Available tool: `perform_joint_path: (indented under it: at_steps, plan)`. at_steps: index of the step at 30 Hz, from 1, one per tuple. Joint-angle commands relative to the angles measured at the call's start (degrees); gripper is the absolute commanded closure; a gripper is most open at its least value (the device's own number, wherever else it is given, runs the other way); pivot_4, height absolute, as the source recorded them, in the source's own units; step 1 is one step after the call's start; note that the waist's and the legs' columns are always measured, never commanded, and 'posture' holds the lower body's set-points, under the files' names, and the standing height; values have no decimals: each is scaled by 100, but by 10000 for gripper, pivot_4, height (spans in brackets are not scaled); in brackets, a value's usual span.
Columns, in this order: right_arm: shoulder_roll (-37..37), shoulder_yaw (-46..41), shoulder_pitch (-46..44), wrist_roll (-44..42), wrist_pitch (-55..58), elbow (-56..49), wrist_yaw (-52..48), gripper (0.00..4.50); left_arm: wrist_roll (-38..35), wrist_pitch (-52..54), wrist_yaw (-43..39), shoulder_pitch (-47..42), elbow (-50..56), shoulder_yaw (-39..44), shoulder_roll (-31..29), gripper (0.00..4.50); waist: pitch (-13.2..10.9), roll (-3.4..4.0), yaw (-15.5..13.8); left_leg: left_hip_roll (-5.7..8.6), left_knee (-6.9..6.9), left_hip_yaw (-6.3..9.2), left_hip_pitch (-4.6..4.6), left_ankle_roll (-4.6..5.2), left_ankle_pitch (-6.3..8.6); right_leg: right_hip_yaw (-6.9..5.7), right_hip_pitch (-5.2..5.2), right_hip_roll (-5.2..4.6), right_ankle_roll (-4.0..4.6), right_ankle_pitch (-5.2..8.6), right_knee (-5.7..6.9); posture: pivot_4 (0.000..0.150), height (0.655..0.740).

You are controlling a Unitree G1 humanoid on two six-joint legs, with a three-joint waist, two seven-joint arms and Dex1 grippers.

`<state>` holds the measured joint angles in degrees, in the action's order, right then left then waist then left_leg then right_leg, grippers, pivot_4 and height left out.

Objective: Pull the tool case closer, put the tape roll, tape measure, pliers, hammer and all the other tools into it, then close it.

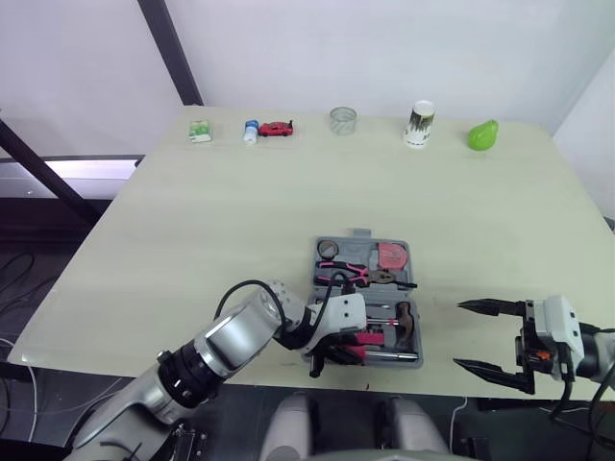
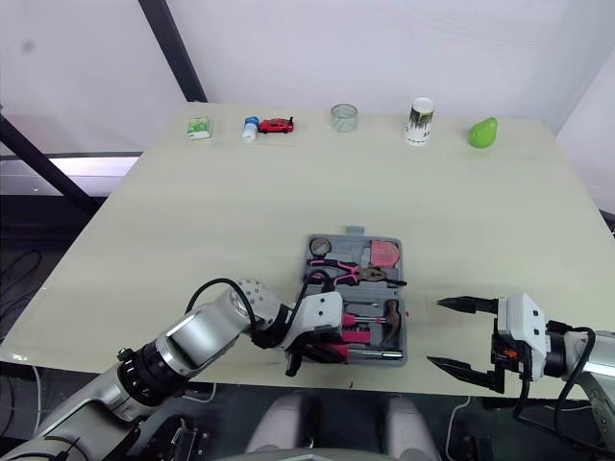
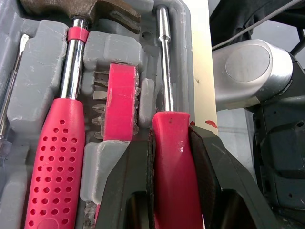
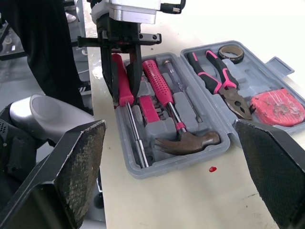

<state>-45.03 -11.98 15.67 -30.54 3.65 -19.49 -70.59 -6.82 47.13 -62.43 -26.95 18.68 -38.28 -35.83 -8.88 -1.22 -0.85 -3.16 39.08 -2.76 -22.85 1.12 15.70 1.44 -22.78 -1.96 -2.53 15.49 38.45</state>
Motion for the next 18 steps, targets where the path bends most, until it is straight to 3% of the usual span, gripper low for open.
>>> perform_joint_path:
  at_steps: [1, 2, 18]
  plan:
    - [25, -49, -3, -13, -77, -108, 33, 0, 92, -142, 3, -62, 0, -116, 23, 28441, 0, 0, 0, 0, 0, 0, 0, 0, 0, 0, 0, 0, 0, 0, 0, 1500, 7400]
    - [35, -45, 17, -3, -93, -108, 34, 0, 161, -211, 9, -82, 8, -156, -6, 25514, 0, 0, 1, 0, 1, 0, 0, 0, 0, 0, 0, 0, 0, 0, 0, 1500, 7400]
    - [124, -26, 28, 76, -142, -100, 102, 0, -225, -302, -407, -227, 507, 282, -404, 25514, 0, 0, 6, -1, 2, 0, 2, 0, 0, 1, 0, 2, 0, 0, 4, 1500, 7400]
